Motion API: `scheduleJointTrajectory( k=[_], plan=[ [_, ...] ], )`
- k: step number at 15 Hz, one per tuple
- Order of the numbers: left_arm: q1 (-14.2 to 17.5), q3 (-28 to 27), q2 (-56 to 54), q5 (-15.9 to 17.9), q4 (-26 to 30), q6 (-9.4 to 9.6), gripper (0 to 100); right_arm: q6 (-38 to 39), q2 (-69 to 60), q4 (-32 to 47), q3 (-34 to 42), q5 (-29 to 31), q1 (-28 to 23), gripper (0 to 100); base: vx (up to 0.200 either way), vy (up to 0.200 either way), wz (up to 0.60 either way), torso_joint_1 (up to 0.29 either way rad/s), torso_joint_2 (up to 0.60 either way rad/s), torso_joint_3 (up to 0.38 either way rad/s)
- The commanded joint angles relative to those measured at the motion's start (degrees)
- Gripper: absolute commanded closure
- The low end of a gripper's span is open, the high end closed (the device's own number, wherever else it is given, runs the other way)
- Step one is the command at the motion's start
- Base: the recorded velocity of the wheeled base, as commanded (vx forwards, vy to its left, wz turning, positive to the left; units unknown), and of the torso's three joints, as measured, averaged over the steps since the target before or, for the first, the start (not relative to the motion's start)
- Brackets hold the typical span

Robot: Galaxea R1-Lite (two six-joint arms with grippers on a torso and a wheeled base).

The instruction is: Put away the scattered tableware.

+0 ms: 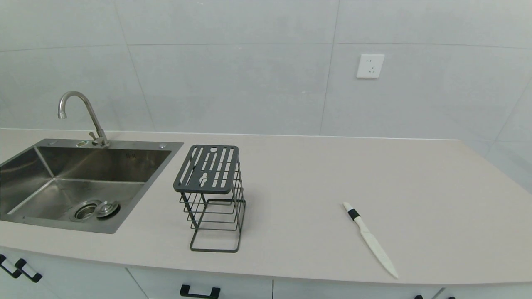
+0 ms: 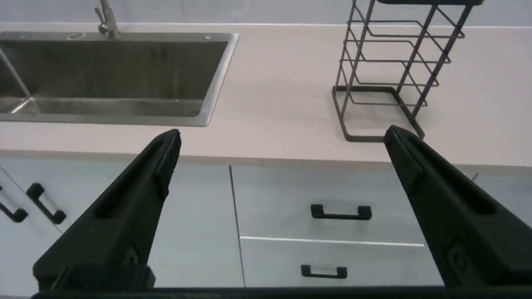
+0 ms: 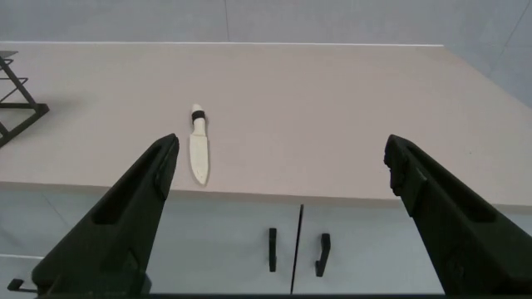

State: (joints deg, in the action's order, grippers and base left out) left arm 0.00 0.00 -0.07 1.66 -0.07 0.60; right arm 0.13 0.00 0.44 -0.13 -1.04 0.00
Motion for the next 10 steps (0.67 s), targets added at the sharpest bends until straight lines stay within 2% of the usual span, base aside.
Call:
scheduleJointTrajectory(
  k=[1,4,10],
  plan=[
    [0.00,0.00,0.07,0.01,-0.01,0.02,0,0.04,0.09,0.00,0.05,-0.02,0.00,0,0.000,0.000,0.00,0.305,-0.03,0.271],
    [0.00,0.00,0.07,0.10,-0.01,0.02,0,0.04,0.09,0.00,-0.04,-0.02,0.00,0,0.000,0.000,0.00,0.294,-0.03,0.238],
    [0.00,0.00,0.07,0.10,-0.01,-0.07,0,0.04,0.09,-0.09,-0.04,-0.02,0.09,0,0.000,0.000,0.00,0.043,-0.04,0.010]
  ],
)
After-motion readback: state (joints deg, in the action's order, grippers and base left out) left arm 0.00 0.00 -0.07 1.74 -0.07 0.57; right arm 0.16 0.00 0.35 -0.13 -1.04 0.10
